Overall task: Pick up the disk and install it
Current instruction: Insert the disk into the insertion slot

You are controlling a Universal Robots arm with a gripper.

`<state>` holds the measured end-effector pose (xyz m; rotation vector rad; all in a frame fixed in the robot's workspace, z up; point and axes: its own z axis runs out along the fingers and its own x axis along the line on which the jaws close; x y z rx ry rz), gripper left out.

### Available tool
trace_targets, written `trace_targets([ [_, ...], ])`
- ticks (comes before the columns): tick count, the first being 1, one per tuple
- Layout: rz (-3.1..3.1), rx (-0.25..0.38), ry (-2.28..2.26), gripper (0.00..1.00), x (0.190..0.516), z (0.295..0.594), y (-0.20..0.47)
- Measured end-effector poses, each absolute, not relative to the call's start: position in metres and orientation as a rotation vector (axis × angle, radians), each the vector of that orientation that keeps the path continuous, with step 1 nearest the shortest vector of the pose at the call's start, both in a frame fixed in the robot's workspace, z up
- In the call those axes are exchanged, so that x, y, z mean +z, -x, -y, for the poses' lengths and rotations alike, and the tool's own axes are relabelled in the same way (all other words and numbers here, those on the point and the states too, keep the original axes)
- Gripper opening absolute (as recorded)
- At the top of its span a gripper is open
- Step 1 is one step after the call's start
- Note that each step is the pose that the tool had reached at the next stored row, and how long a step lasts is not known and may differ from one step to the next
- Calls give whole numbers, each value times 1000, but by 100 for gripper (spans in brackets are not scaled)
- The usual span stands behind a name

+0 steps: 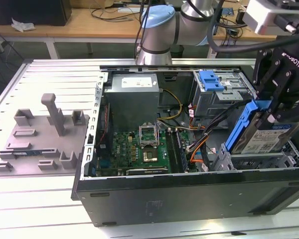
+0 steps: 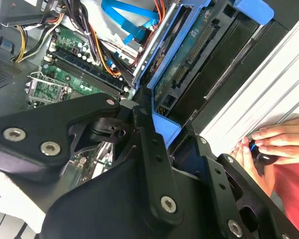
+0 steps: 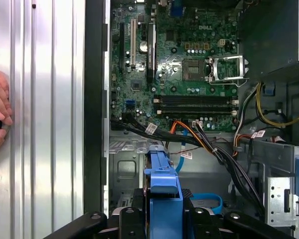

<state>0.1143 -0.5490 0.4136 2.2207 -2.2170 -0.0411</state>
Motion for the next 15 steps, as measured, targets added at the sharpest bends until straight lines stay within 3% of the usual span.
trace_targets([
  [15,2217,-41,-2221,36,401,550,-114],
])
